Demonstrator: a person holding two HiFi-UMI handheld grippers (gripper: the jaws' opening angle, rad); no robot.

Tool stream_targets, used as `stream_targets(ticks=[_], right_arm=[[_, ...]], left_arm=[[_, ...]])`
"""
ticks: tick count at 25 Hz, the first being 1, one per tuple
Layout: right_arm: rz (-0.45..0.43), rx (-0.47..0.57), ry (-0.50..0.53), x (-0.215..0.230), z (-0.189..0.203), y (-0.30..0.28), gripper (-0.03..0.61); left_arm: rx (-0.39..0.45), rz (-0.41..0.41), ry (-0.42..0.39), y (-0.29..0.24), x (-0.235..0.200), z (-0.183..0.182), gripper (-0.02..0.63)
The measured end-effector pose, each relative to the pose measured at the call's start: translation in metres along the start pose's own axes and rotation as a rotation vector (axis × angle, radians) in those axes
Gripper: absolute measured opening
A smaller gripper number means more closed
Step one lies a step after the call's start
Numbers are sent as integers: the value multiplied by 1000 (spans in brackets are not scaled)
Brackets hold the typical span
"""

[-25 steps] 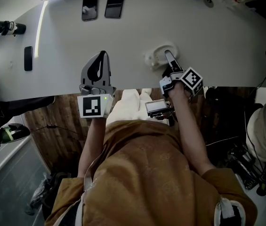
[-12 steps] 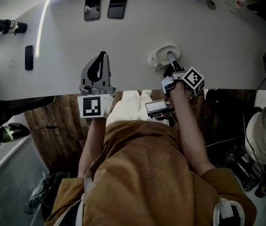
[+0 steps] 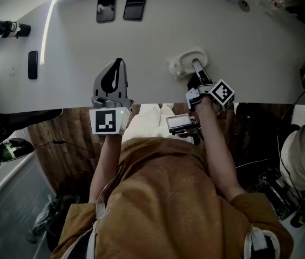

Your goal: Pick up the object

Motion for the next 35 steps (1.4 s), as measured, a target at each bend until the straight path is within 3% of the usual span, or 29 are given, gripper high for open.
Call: stream_targets(ticks=[7, 14, 18, 25, 35], right_arm=[[-62, -47, 95, -17, 3, -4, 195], [-48, -85, 175, -28, 4, -4, 195], [-157, -101, 266, -55, 1, -12, 195], [-244, -109, 398, -100, -7, -16, 195], [-240, -98, 539, -139, -11, -11, 195]], left_arm=[[-2, 3, -1, -4, 2, 1, 7], [6, 10, -3, -3, 9, -2, 7], [7, 6, -5, 0, 9, -2, 7], [28, 0, -10, 4, 13, -9, 7], [50, -19, -10, 13, 7, -16, 8]])
Point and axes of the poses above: the fingertips, and each gripper's own axes: y backward along the fingers, x to its right, z out of its underside, the point moved 1 cm from there along y, backward along the fingers, and after that the axes turned 10 degrees about -z, right-handed, at the moved point
